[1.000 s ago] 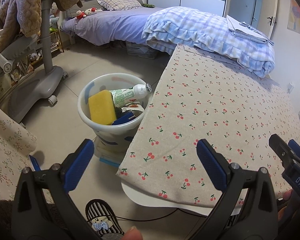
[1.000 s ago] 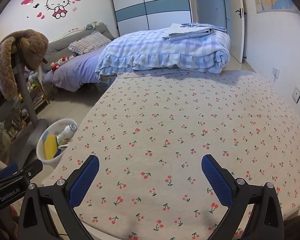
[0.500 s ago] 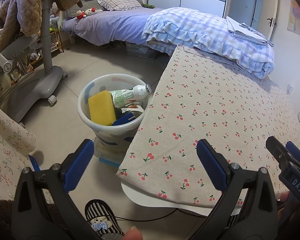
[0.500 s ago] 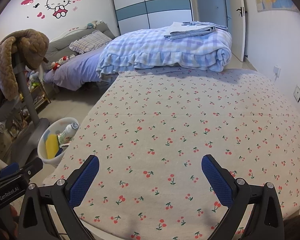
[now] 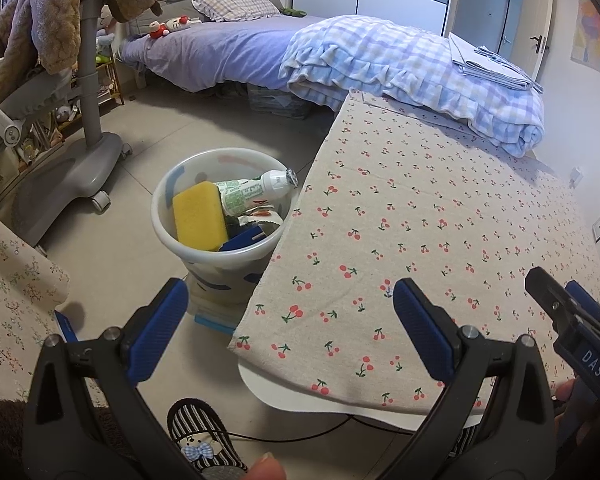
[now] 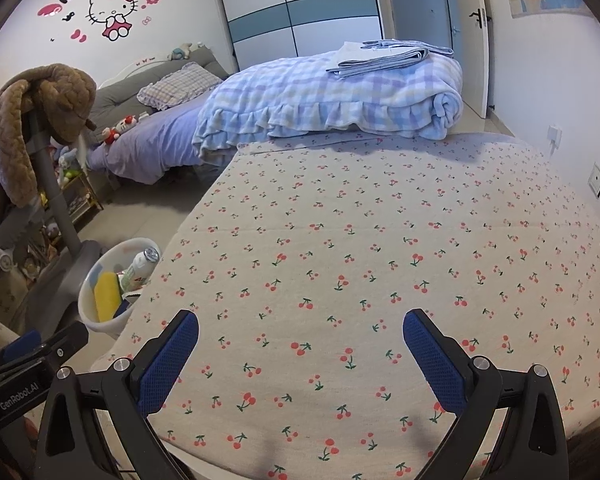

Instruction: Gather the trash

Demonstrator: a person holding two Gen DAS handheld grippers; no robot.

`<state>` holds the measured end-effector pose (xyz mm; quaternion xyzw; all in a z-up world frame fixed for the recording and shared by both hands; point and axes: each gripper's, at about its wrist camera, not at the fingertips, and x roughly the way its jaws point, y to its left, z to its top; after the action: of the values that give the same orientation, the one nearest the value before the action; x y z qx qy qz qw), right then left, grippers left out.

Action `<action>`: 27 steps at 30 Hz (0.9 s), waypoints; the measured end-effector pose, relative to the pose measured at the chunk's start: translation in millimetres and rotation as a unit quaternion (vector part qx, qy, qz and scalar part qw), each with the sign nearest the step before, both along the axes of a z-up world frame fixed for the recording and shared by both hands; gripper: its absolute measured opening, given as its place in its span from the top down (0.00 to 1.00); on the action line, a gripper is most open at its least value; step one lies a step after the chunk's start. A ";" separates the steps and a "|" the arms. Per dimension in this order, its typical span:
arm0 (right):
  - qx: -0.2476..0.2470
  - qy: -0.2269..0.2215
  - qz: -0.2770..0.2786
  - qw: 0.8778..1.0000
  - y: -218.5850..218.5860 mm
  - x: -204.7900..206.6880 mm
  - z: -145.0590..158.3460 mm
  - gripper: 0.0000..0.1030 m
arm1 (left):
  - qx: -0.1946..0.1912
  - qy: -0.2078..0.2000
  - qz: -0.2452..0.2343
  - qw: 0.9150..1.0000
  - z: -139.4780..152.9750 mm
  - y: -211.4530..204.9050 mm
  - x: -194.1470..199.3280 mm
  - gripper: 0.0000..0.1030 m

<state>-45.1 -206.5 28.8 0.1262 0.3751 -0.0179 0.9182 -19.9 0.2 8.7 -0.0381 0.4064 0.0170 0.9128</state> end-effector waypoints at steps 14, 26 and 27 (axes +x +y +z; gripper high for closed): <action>0.001 -0.005 -0.001 1.000 1.4 -1.8 4.3 0.00 | 0.003 0.002 -0.002 1.000 -1.4 1.6 0.1 0.01; 0.000 -0.005 -0.001 1.000 2.0 -2.1 4.4 0.00 | 0.002 0.002 -0.002 1.000 -1.0 2.5 0.1 0.01; 0.000 -0.006 0.000 1.000 2.5 -2.0 4.7 0.00 | 0.002 0.002 -0.002 1.000 -1.0 2.7 0.2 0.01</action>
<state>-47.2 -204.0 33.4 0.1259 0.3696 -0.0171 0.9205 -19.7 2.9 7.6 -0.0358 0.4083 0.0161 0.9120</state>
